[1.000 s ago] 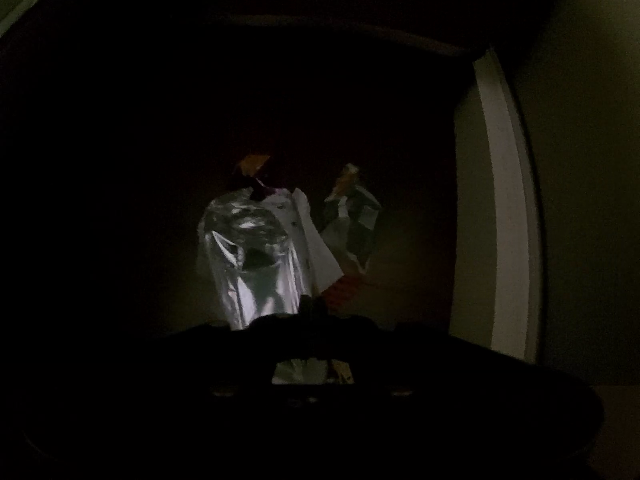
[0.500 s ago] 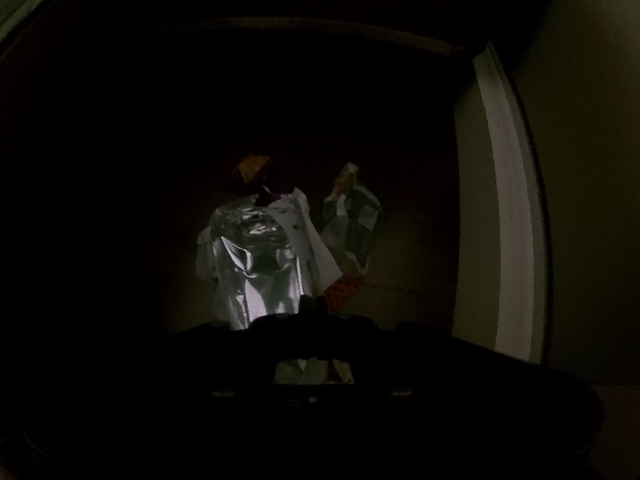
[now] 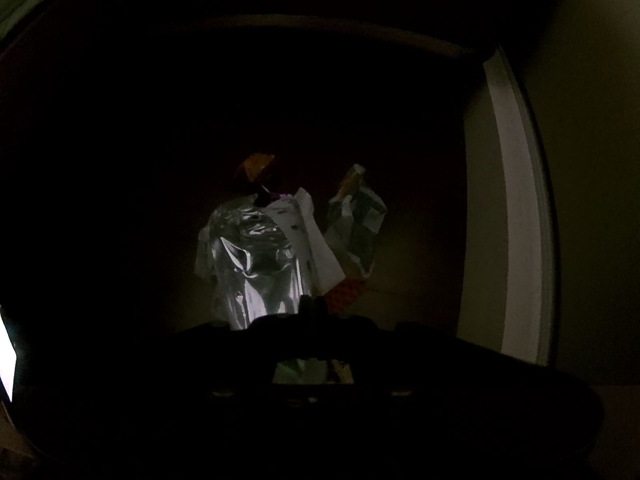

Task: Collect trash
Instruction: 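Grasp the printed cookie wrapper with the left tool while the right tool grasps the foil bag, then lift the cookie wrapper and foil bag up toward the teal wastebasket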

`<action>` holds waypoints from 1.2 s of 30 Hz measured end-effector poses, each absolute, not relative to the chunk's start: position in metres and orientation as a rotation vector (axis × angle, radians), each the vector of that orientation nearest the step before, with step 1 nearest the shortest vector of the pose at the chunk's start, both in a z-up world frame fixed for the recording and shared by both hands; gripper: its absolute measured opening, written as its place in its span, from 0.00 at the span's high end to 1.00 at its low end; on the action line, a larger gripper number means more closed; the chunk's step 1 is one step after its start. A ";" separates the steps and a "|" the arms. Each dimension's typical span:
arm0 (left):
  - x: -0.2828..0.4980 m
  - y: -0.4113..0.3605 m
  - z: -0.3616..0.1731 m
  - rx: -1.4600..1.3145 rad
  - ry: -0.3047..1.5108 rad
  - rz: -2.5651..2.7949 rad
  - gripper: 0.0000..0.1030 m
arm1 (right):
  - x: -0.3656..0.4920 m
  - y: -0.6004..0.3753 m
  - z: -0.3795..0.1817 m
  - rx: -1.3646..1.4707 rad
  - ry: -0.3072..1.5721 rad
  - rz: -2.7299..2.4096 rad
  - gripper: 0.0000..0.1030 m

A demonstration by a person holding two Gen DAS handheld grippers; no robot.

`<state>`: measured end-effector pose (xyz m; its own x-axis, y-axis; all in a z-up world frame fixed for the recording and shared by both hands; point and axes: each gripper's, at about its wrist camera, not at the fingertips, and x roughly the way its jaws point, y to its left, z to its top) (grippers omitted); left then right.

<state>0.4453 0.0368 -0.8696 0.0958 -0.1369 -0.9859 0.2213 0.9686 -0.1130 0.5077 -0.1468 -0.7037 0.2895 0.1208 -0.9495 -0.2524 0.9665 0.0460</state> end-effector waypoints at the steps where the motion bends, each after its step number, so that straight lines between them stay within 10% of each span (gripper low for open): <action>1: 0.444 0.036 -0.869 0.072 1.449 -0.273 0.20 | 0.508 -0.147 -0.704 -0.118 1.254 0.249 1.00; 6: 0.431 0.023 -0.861 0.127 1.411 -0.336 0.61 | 0.507 -0.145 -0.705 -0.119 1.251 0.247 1.00; 12: 0.428 0.022 -0.848 0.164 1.356 -0.294 0.85 | 0.506 -0.145 -0.702 -0.120 1.245 0.238 1.00; 26: 0.437 0.010 -0.787 0.135 1.311 -0.275 0.95 | 0.503 -0.143 -0.652 -0.096 1.222 0.214 1.00; 36: 0.470 0.039 -0.651 0.028 1.213 -0.190 0.95 | 0.512 -0.141 -0.547 -0.026 1.164 0.181 1.00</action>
